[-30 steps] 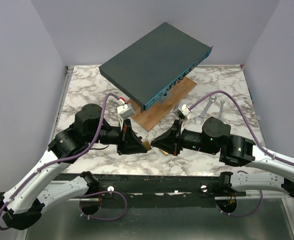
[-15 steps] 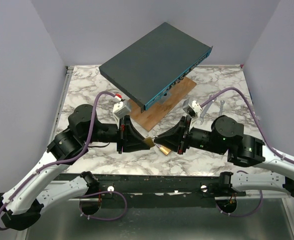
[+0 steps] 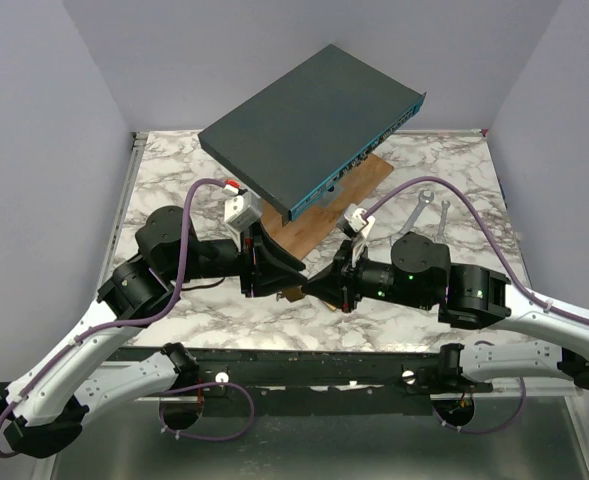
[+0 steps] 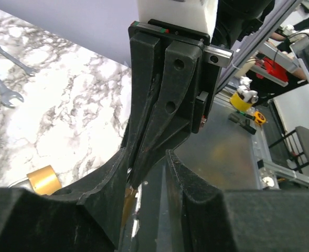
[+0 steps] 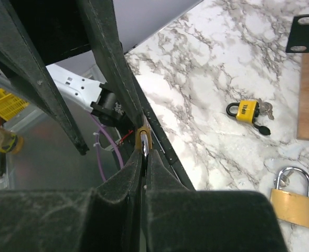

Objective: Lock with the key
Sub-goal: Lock the lock.

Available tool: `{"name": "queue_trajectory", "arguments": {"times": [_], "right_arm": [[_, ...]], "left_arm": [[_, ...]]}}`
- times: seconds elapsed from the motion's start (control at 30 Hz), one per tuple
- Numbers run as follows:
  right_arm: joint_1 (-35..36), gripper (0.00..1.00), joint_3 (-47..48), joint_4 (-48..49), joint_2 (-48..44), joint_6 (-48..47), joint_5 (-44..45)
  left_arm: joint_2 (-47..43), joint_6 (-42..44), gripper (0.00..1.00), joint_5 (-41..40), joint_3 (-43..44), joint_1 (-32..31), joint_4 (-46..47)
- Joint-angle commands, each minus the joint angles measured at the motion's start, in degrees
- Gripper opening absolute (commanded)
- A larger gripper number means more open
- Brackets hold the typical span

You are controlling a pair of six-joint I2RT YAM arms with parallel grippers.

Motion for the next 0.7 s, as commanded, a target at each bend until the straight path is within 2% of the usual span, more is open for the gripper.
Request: {"name": "queue_trajectory", "arguments": {"times": [0.0,0.17,0.5,0.67], "right_arm": [[0.3,0.01,3.3,-2.2,-1.5,0.2,3.2],[0.3,0.01,4.6,-4.5,-2.6,-0.3,3.0],[0.3,0.01,8.1,-8.5,-4.5,-1.8,1.3],[0.3,0.01,8.7,-8.4,-5.4,-2.1,0.3]], "left_arm": [[-1.4,4.9,0.35,-5.0,0.1,-0.3,-1.0],[-2.4,9.3,0.39,-7.9,-0.4,-0.2,-3.6],[-0.2,14.1,0.40,6.3,2.1,1.4,-6.6],[0.3,13.8,0.38,9.8,1.8,1.7,-6.4]]}}
